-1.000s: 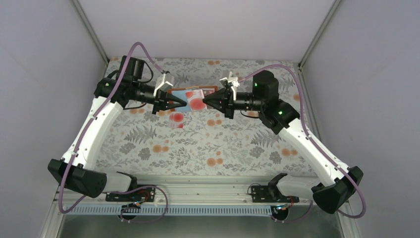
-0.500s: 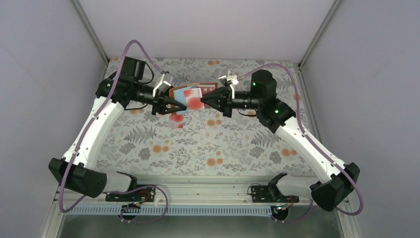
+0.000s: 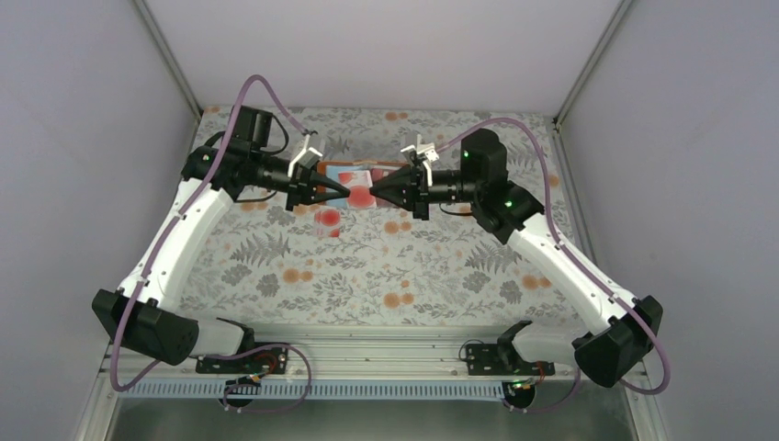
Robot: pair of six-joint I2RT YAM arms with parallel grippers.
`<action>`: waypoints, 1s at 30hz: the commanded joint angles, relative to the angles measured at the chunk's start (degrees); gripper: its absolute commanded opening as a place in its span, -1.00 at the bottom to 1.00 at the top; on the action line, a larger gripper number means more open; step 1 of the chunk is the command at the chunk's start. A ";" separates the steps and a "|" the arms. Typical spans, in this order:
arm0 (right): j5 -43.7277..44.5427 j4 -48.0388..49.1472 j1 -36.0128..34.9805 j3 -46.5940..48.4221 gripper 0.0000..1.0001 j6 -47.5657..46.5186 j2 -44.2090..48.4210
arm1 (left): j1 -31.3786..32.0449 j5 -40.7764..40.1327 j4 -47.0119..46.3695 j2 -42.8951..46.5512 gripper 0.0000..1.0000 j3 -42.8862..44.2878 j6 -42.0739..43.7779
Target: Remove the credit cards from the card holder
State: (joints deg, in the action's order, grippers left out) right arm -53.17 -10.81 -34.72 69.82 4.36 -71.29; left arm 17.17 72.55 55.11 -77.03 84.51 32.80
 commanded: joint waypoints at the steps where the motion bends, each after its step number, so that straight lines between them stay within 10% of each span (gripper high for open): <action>1: -0.88 -3.20 1.56 0.45 -0.90 -3.02 2.19 | 0.32 0.22 0.52 0.86 -0.95 0.19 2.48; 11: -3.25 -1.18 0.70 2.43 -0.34 -0.56 -0.69 | 0.31 0.47 -0.01 0.57 -0.95 0.19 1.82; 17: -4.80 0.38 0.26 3.12 -0.91 -0.28 -1.73 | 0.38 0.24 0.29 0.66 -0.95 -0.03 2.03; 30: -0.93 -2.21 2.65 0.24 -0.92 -0.95 3.12 | 0.35 1.09 0.37 0.33 -0.89 0.34 1.95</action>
State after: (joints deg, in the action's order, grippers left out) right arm -54.63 -12.91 -33.45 70.17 3.62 -70.91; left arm 17.89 71.48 55.35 -77.03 84.51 33.65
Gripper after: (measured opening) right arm 0.041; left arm 0.057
